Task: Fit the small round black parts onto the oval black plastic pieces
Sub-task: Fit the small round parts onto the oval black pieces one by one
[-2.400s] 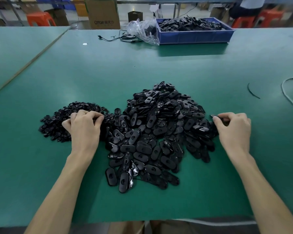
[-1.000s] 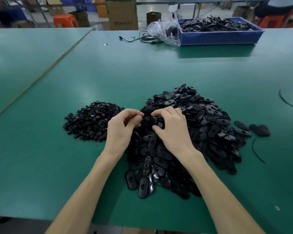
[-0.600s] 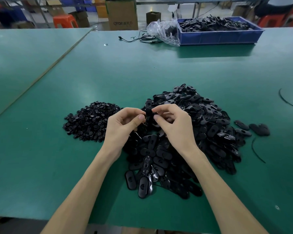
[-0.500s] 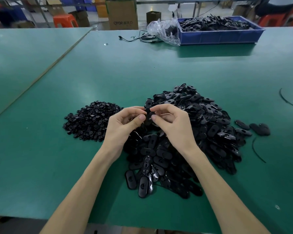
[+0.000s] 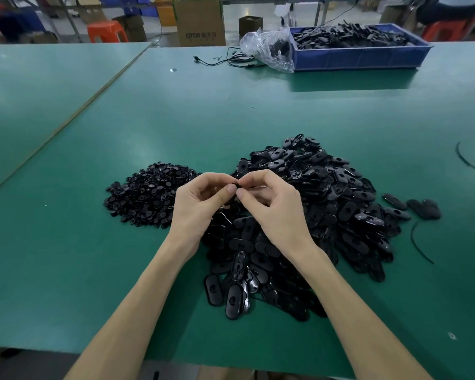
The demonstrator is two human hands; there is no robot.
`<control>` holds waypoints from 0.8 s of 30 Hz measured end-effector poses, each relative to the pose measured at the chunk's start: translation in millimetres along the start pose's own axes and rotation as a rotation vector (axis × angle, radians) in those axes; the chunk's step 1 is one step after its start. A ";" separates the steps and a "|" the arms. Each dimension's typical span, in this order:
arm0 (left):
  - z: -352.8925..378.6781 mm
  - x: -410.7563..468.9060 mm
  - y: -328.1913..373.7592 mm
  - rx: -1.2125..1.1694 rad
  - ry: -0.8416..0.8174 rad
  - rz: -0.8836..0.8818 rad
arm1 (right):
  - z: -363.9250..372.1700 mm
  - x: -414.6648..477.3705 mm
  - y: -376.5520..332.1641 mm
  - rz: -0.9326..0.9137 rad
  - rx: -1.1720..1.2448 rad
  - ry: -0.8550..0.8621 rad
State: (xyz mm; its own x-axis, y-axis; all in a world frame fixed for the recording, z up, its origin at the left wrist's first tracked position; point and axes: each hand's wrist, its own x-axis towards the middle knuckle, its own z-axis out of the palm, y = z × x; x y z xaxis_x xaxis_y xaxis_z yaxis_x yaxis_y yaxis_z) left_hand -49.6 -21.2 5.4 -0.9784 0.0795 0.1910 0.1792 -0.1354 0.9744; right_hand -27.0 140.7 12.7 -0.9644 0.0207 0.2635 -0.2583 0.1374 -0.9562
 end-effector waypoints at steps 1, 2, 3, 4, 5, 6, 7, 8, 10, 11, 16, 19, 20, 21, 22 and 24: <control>-0.1 -0.1 -0.1 0.010 -0.001 -0.002 | -0.2 0.2 0.6 -0.002 -0.009 0.006; -0.1 -0.1 0.0 0.021 -0.004 -0.004 | -0.7 0.5 1.1 -0.003 -0.020 0.013; 0.2 -0.2 0.2 0.029 -0.009 -0.006 | -1.5 1.1 1.6 0.001 -0.028 0.020; 0.2 -0.5 0.4 0.033 -0.014 -0.005 | -2.2 1.8 1.7 0.007 -0.031 0.025; 0.3 -0.8 0.9 0.033 -0.017 -0.004 | -3.1 2.6 1.8 0.015 -0.030 0.025; 0.3 -1.0 1.5 0.030 -0.018 -0.005 | -3.8 3.0 1.6 0.024 -0.023 0.022; 0.3 -1.3 2.4 0.027 -0.019 -0.007 | -4.4 3.3 1.6 0.034 -0.013 0.016; 0.2 -1.4 3.0 0.023 -0.022 -0.012 | -4.8 3.4 1.7 0.045 -0.008 0.009; 0.2 -1.6 3.1 0.010 -0.032 -0.028 | -5.3 3.0 2.5 0.065 -0.024 -0.002; 0.3 -1.6 2.9 0.003 -0.036 -0.035 | -5.1 3.0 2.9 0.072 -0.036 -0.008; -0.4 -1.2 2.6 -0.009 -0.054 -0.038 | -5.3 3.0 3.3 0.082 -0.065 0.002; -0.7 -1.6 2.8 -0.008 -0.067 -0.036 | -5.2 2.6 3.0 0.053 -0.087 0.013; -1.0 -1.6 2.9 -0.008 -0.069 -0.035 | -4.9 2.2 3.0 0.047 -0.092 0.014; -1.2 -1.7 2.8 -0.007 -0.069 -0.035 | -4.5 2.4 3.2 0.040 -0.098 0.014; -1.4 -1.7 2.9 -0.003 -0.067 -0.036 | -4.5 2.2 3.5 0.028 -0.106 0.012; -1.6 -1.4 2.9 0.006 -0.055 -0.042 | -4.5 2.3 4.4 -0.013 -0.127 -0.002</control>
State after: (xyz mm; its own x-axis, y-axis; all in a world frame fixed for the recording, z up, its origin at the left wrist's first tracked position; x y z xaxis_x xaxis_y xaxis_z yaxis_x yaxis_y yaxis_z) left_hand -47.9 -23.3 7.8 -0.9779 0.1395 0.1555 0.1385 -0.1244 0.9825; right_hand -30.1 145.7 9.7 -0.9612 0.0158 0.2755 -0.2619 0.2618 -0.9289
